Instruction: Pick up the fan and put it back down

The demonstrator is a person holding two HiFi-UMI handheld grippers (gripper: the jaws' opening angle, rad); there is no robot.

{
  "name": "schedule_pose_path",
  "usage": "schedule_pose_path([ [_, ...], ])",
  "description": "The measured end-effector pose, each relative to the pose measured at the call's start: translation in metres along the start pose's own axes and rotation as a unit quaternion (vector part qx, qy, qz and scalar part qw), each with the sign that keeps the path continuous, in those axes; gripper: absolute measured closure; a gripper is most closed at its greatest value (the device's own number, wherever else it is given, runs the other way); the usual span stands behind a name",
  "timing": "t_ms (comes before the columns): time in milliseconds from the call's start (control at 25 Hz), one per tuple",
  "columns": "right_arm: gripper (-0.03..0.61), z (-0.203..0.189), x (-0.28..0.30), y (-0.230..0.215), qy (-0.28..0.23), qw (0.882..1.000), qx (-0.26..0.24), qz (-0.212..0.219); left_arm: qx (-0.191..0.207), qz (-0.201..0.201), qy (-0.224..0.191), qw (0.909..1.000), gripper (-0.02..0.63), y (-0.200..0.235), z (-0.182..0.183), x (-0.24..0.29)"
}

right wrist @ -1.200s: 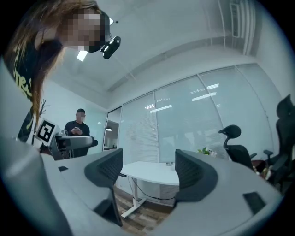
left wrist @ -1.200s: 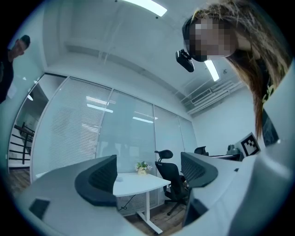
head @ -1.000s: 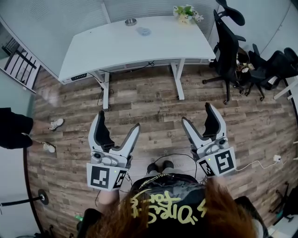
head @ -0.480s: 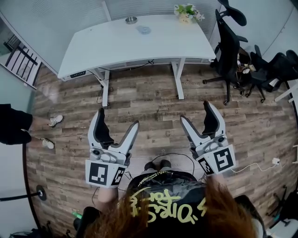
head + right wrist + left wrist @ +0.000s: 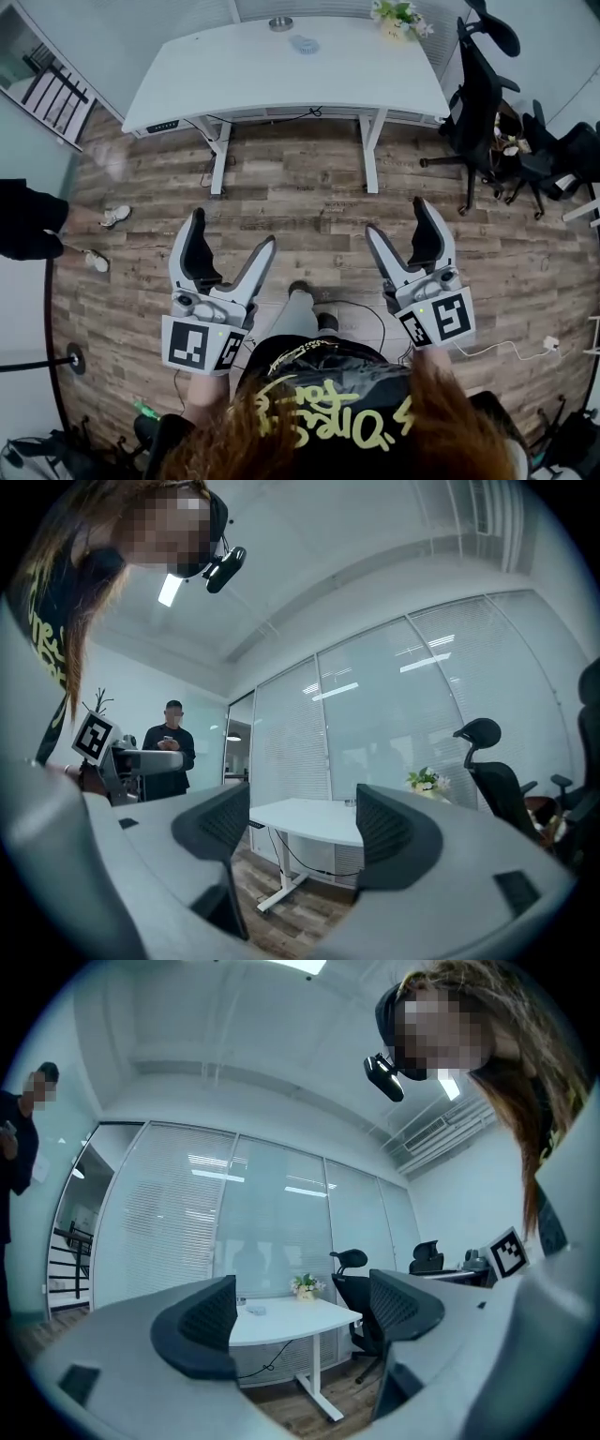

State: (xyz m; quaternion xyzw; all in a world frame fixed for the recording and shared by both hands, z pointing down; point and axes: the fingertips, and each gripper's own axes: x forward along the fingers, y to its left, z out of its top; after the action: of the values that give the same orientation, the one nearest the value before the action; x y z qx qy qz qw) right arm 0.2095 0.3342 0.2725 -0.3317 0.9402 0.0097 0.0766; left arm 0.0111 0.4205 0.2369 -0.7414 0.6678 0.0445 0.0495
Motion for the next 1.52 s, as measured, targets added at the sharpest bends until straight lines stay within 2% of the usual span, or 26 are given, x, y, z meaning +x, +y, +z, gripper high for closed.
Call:
schedule_pose_path([
  [200,0.242,-0.007,0.02,0.001,-0.002,1.0,-0.001,0.009,0.007,0.01,-0.001,0.9999,0.172,0.018,-0.004,0.009],
  [480,0.242,-0.01,0.061,-0.022,-0.007,1.0,-0.022,-0.006,0.004,-0.02,-0.015,0.9997,0.172,0.036,-0.016,0.065],
  [720,0.242,-0.021,0.126,-0.051,-0.005,0.999,-0.03,-0.023,-0.001,-0.037,-0.024,0.999,0.172,0.077,-0.024,0.131],
  [960,0.242,-0.017,0.189,-0.072,-0.006,0.999,-0.035,-0.033,-0.008,-0.048,-0.021,0.9986,0.173,0.115,-0.027,0.187],
  [1520,0.242,-0.023,0.273,-0.1,-0.016,0.998,-0.024,-0.054,-0.015,-0.081,-0.009,0.9966,0.173,0.17,-0.043,0.264],
])
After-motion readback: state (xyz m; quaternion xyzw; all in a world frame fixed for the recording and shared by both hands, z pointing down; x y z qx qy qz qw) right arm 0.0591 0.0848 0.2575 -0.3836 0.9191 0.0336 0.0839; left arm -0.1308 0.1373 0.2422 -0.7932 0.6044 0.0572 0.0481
